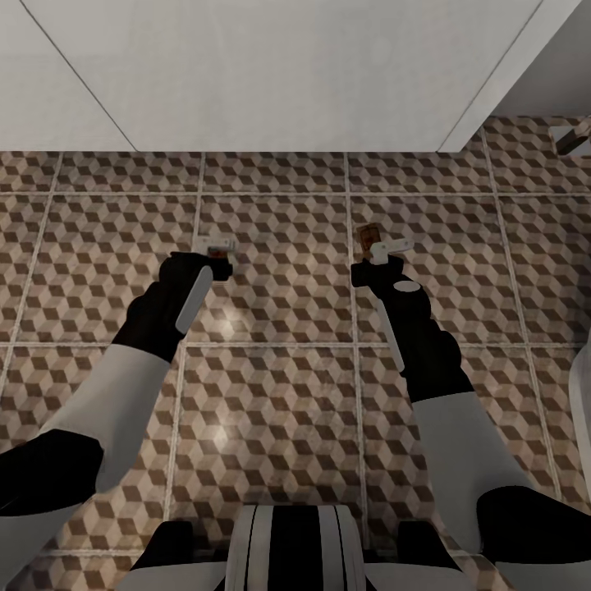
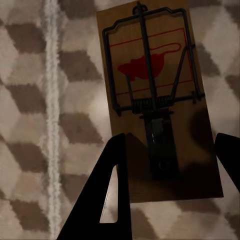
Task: Take the four mousetraps from the cabinet in the bathroom and place them on the bathroom floor. Make sure all four end up on the same floor surface, and ensure that at least two of them are either under or directly next to the same bathroom sink.
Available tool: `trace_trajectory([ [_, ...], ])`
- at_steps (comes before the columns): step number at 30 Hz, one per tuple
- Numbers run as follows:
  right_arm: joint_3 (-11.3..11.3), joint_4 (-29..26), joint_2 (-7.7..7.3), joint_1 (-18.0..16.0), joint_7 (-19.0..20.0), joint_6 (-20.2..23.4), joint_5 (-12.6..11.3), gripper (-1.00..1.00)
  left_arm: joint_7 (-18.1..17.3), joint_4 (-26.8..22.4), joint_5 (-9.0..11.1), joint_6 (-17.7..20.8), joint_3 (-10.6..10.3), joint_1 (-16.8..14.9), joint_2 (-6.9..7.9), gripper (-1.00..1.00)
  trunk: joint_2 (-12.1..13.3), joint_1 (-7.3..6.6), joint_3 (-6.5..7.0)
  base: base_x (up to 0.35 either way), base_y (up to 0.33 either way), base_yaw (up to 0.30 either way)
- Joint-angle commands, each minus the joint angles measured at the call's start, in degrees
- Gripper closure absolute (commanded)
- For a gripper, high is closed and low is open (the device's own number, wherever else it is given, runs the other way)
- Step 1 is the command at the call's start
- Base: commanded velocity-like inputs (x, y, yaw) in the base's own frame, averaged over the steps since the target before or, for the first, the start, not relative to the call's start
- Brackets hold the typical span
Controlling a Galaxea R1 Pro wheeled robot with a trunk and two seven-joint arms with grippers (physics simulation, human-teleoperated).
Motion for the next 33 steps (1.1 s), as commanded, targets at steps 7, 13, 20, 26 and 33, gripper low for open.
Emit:
trace_trajectory([
  [7,0.10,-0.06,0.02,-0.05,-0.16,0.37,0.33,1.00,0.61,0.13,0.60,-0.07,-0.07,-0.66,0.01,1.00,-0.01,-0.01,-0.03,0.000,0.000,0.000],
  [13,0.15,-0.06,0.02,-0.03,-0.16,0.37,0.30,1.00,0.65,0.09,0.54,-0.08,-0.07,-0.79,0.02,1.00,-0.01,-0.01,-0.03,0.000,0.000,0.000],
  [20,0.15,-0.06,0.02,-0.03,-0.16,0.37,0.27,1.00,0.63,-0.18,0.58,-0.08,-0.07,-1.00,-0.03,1.00,-0.01,-0.01,-0.03,0.000,0.000,0.000],
  [26,0.16,-0.06,0.02,-0.01,-0.16,0.37,0.29,1.00,0.39,-4.56,0.67,0.11,-0.14,-1.05,0.02,1.00,-0.01,-0.01,-0.03,0.000,0.000,0.000],
  [33,0.18,-0.06,0.02,0.03,-0.16,0.37,0.33,1.00,0.28,-8.07,0.70,0.40,-0.16,-1.05,0.13,1.00,-0.01,-0.01,-0.03,0.000,0.000,0.000],
])
